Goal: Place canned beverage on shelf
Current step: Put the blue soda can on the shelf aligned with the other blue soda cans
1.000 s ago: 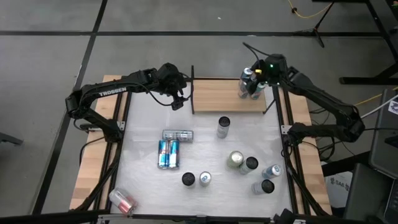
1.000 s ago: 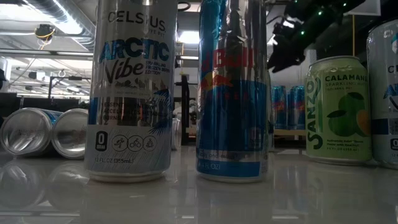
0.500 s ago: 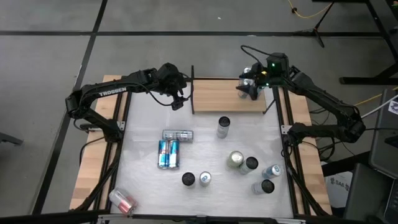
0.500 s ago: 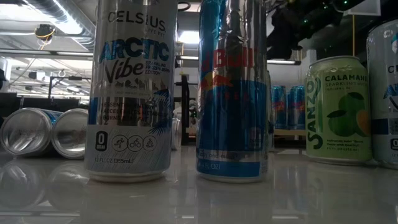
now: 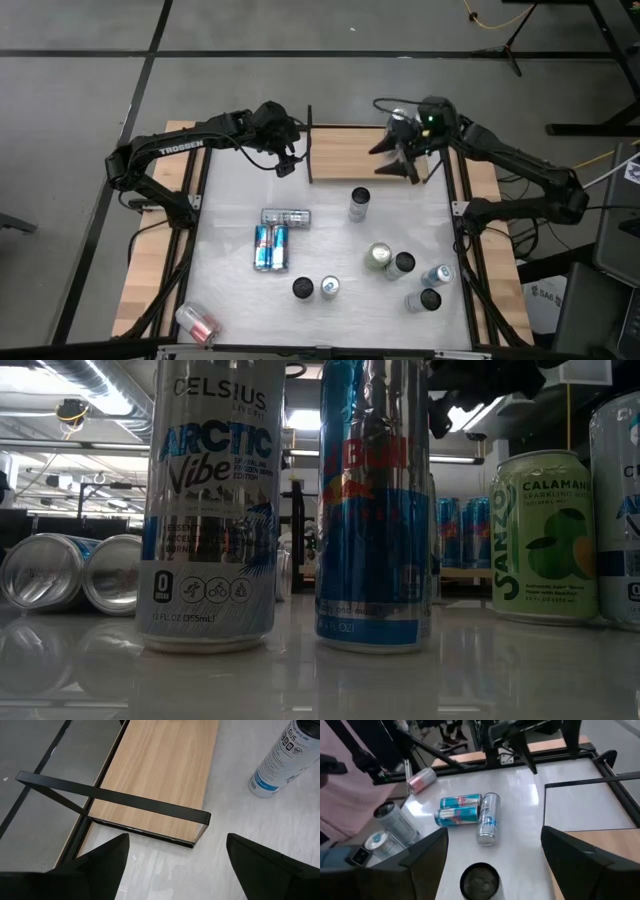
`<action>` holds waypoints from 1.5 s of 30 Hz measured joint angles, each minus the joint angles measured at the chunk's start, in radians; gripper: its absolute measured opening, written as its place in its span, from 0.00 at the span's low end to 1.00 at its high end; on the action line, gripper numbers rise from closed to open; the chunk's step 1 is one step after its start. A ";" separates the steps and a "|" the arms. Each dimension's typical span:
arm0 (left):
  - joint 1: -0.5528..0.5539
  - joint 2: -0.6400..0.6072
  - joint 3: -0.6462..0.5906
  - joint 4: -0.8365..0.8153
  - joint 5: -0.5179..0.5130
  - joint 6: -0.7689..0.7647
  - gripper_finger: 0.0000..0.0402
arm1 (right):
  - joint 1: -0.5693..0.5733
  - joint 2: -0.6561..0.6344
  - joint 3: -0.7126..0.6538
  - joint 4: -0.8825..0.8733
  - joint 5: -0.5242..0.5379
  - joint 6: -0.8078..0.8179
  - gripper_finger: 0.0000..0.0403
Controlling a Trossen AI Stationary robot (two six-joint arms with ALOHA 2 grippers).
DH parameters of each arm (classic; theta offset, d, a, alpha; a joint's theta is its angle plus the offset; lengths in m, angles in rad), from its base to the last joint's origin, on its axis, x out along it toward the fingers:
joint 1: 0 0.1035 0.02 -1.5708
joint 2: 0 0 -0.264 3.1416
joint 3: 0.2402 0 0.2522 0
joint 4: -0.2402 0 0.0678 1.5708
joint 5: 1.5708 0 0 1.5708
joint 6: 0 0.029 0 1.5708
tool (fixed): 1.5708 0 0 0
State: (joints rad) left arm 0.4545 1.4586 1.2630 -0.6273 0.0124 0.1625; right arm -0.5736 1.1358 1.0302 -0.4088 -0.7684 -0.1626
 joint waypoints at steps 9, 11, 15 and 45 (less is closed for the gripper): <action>-0.027 0.000 0.000 0.000 0.000 -0.005 0.81 | 0.196 0.000 0.000 0.000 0.296 0.000 0.76; -0.041 0.000 0.000 -0.002 0.000 -0.010 0.81 | 0.237 0.000 0.000 -0.002 0.370 0.000 0.76; -0.070 0.000 0.000 -0.042 -0.003 -0.058 0.81 | 0.310 0.000 0.000 -0.003 0.490 0.032 0.76; -0.610 0.012 0.000 -0.568 -0.161 -1.337 0.81 | 0.423 0.073 -0.013 0.001 0.690 0.132 0.76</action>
State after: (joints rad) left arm -0.1558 1.4704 1.2629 -1.1952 -0.1482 -1.1746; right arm -0.1505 1.2089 1.0176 -0.4075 -0.0788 -0.0306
